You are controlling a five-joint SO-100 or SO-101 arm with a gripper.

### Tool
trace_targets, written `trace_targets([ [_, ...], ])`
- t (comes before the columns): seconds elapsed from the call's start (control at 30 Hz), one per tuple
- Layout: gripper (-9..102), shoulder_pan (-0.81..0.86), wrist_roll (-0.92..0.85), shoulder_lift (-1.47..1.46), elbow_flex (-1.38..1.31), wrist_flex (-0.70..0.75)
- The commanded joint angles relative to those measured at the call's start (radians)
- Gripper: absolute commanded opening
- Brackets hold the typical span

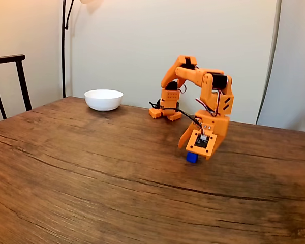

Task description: Grasp the cube and drop it in the bowl

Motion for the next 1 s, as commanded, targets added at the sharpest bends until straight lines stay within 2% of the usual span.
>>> trace_targets([
  [0.0,42,0.020,-0.008,0.009,-0.017,-0.002],
  [0.53,41,0.031,-0.003,-0.048,-0.037,-0.002],
  [0.77,24,0.031,-0.003,-0.048,-0.035,-0.002],
  [0.97,21,0.031,-0.003,-0.048,-0.034,-0.002],
])
